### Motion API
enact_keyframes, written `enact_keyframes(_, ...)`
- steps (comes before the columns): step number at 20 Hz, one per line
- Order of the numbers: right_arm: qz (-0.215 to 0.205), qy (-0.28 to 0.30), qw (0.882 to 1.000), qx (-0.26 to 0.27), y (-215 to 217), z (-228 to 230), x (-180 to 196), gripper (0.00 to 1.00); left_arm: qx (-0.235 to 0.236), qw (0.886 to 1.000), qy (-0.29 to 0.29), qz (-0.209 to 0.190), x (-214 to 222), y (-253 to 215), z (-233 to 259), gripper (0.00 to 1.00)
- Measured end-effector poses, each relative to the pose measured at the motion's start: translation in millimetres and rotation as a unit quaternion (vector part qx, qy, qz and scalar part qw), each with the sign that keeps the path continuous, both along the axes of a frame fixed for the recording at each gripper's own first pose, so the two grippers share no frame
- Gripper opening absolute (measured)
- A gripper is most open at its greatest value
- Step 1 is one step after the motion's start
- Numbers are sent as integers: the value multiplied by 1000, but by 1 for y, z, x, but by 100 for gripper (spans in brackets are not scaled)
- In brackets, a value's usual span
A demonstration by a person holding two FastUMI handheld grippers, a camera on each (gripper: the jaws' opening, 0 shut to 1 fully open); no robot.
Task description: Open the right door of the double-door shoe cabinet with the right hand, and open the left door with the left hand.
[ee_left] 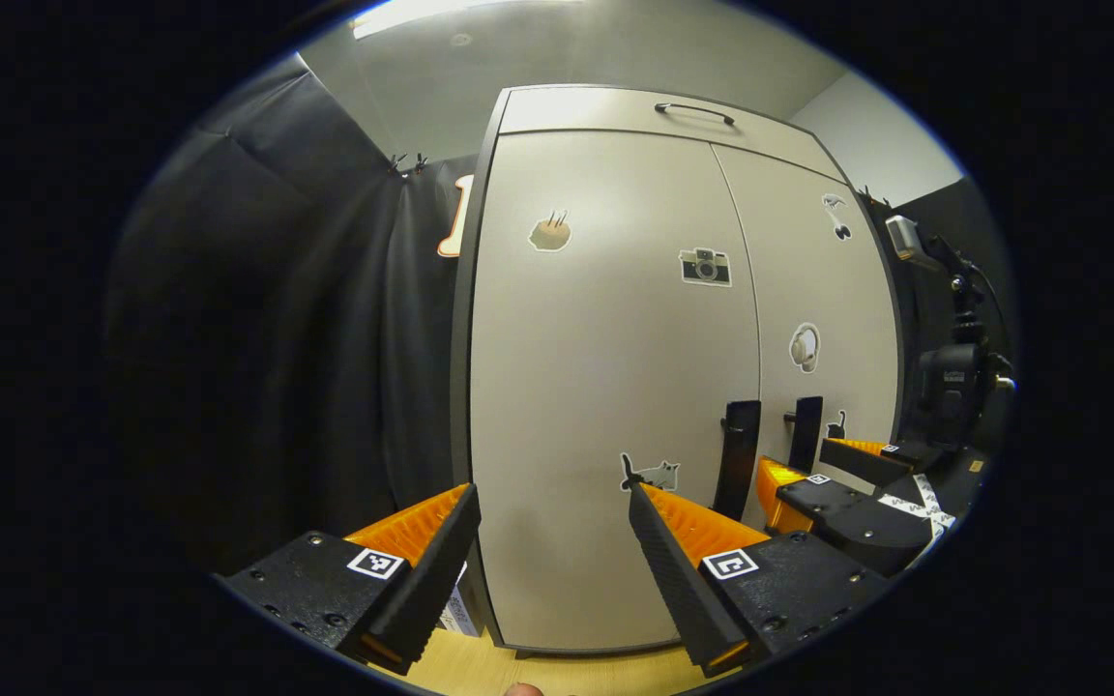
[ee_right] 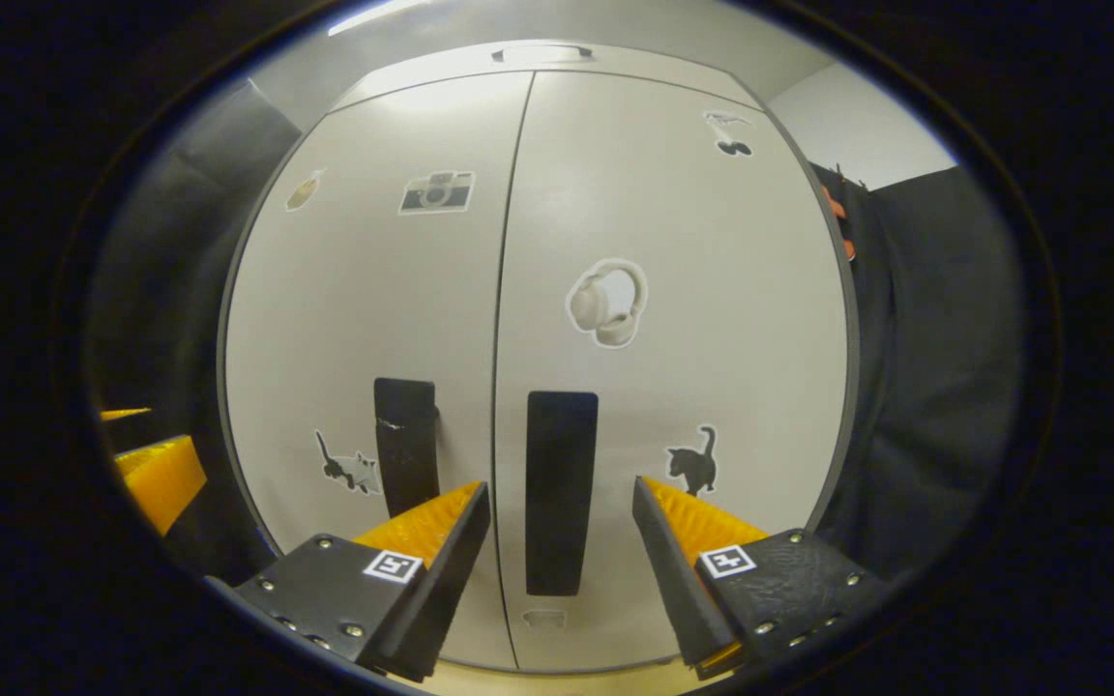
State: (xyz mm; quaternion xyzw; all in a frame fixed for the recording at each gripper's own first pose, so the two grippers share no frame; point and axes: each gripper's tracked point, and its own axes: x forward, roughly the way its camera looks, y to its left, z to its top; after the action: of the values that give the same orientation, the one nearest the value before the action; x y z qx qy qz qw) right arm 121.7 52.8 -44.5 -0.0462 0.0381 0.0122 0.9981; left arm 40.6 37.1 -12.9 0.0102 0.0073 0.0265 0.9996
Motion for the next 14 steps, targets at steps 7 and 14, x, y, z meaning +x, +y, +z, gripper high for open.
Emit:
enact_keyframes(7,-2,10,1000,13,0,-5,11,69,0,1000,-1,5,6,4,-1,96)
enact_keyframes(14,-7,12,1000,25,1,-6,11,43,-5,1000,4,7,6,4,-5,96)
